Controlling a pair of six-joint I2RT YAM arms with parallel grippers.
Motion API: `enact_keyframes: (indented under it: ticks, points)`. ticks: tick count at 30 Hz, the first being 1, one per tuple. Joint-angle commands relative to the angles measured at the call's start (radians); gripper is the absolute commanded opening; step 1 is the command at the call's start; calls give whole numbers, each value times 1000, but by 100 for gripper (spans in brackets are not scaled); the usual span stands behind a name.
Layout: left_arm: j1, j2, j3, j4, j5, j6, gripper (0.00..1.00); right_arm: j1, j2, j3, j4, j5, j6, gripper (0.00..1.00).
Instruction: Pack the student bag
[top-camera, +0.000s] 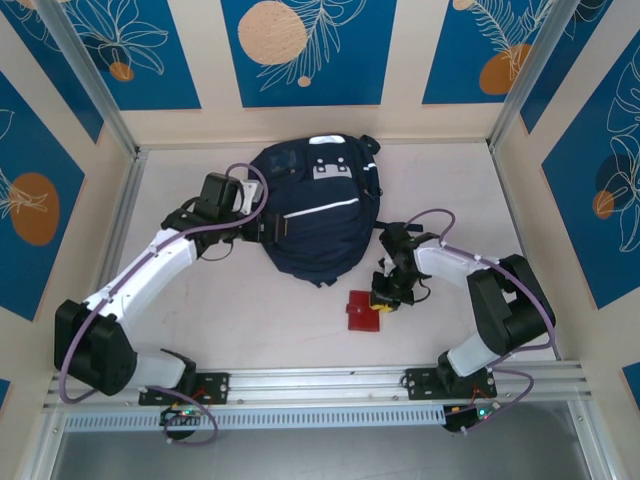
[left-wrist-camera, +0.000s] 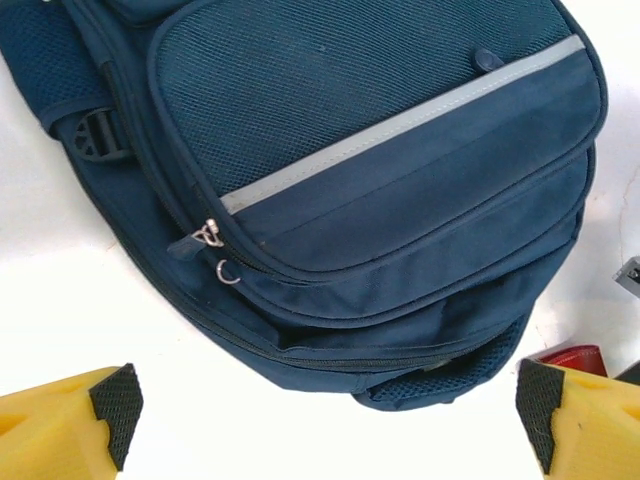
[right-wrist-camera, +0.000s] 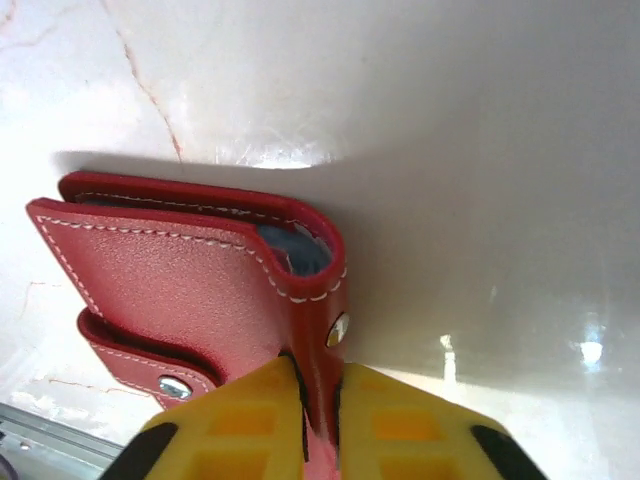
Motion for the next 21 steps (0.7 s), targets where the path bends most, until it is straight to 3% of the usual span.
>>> enact_keyframes:
  ticks: [1,4,11,16,21]
  points:
    - [-27,33,53,-16,53,53,96,9,-27,10,-4,75,5,7]
    - [-71,75,92,-24,65,113,94,4,-116,23,-31,169,23,0]
    - [-216,247,230,-76,-11,370,84,-49,-321,56,-53,287,69,0]
    - [-241,414,389,-154,-76,463,72,-94,-402,76,-45,251,77,0]
    - [-239,585,585,-293,-144,457,59,-115,-413,83,-30,182,88,0]
